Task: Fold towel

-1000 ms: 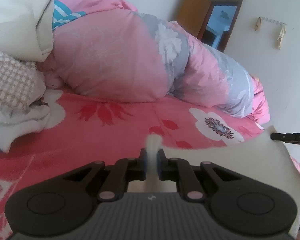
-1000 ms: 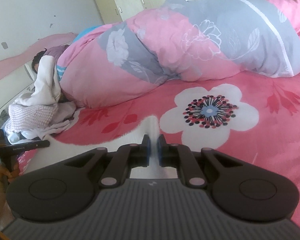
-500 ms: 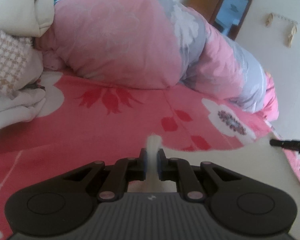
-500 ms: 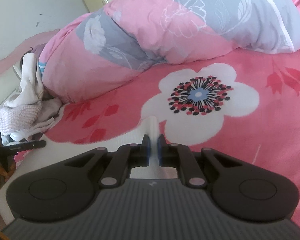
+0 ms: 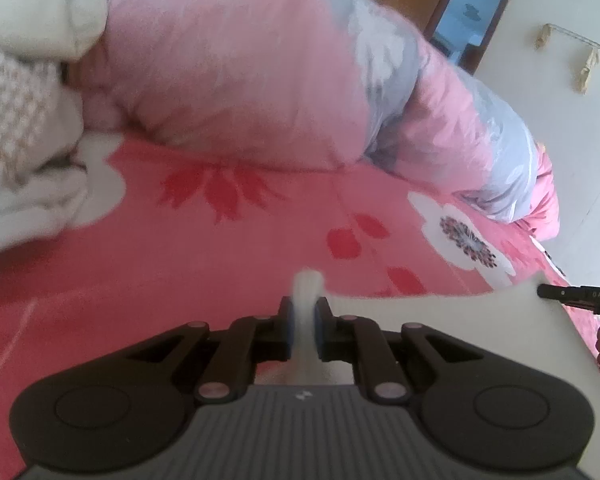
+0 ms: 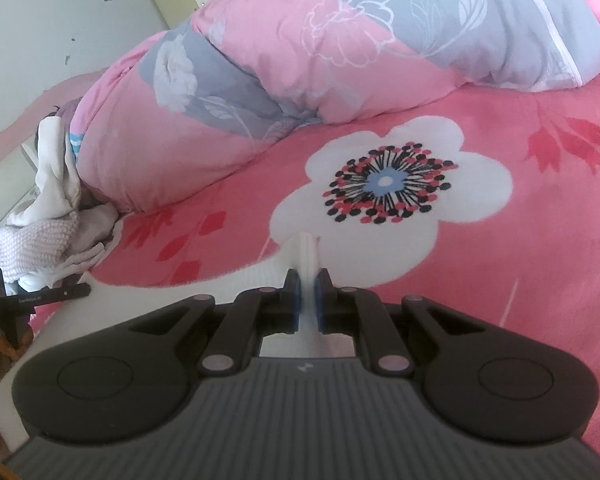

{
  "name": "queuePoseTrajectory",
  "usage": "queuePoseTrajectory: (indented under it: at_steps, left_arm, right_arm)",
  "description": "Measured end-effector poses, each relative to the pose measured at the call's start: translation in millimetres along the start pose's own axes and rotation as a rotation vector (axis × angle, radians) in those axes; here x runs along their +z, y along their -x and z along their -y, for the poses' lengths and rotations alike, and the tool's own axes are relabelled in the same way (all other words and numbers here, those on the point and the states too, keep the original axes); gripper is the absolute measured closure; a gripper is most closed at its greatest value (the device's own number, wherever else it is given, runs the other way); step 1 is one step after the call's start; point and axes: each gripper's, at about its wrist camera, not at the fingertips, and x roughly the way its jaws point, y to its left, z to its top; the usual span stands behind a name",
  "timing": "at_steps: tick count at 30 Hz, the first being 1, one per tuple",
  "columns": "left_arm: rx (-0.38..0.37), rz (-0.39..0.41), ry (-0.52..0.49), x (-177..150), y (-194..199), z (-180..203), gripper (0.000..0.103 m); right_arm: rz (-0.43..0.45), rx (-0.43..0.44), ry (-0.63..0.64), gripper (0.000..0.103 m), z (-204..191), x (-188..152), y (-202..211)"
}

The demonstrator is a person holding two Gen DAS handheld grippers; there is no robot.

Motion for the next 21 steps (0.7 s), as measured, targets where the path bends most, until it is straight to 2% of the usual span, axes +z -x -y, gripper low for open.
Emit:
queuePoseTrajectory:
  at_steps: [8, 10, 12, 15, 17, 19, 21]
  left_arm:
    - [-0.018, -0.018, 0.034, -3.9, -0.5, -6.4, 0.088]
    - [-0.006, -0.023, 0.047, -5.3, -1.2, -9.1, 0.073]
    - [0.006, -0.021, 0.071, -6.9, -0.9, -14.4, 0.064]
    - [-0.010, -0.021, 0.118, -7.7, -0.1, -22.1, 0.060]
    - [-0.005, -0.010, 0.124, -7.1, 3.1, -22.6, 0.052]
    - [0.009, 0.015, 0.129, -6.0, 9.9, -22.4, 0.039]
    - [0.020, 0.041, 0.136, -4.3, 17.7, -22.4, 0.039]
  right_arm:
    - [-0.027, -0.006, -0.030, 0.097, 4.1, -6.2, -3.7]
    - [-0.038, -0.009, -0.039, 0.096, 6.0, -8.0, -6.2]
    - [-0.046, -0.010, -0.049, 0.096, 8.0, -9.5, -8.1]
    - [-0.055, -0.010, -0.070, 0.094, 11.2, -10.1, -8.4]
    - [-0.062, -0.014, -0.094, 0.088, 13.6, -9.3, -7.1]
    - [-0.065, -0.021, -0.126, 0.075, 16.7, -8.5, -4.6]
    - [-0.054, -0.028, -0.177, 0.069, 21.7, -8.7, 2.4]
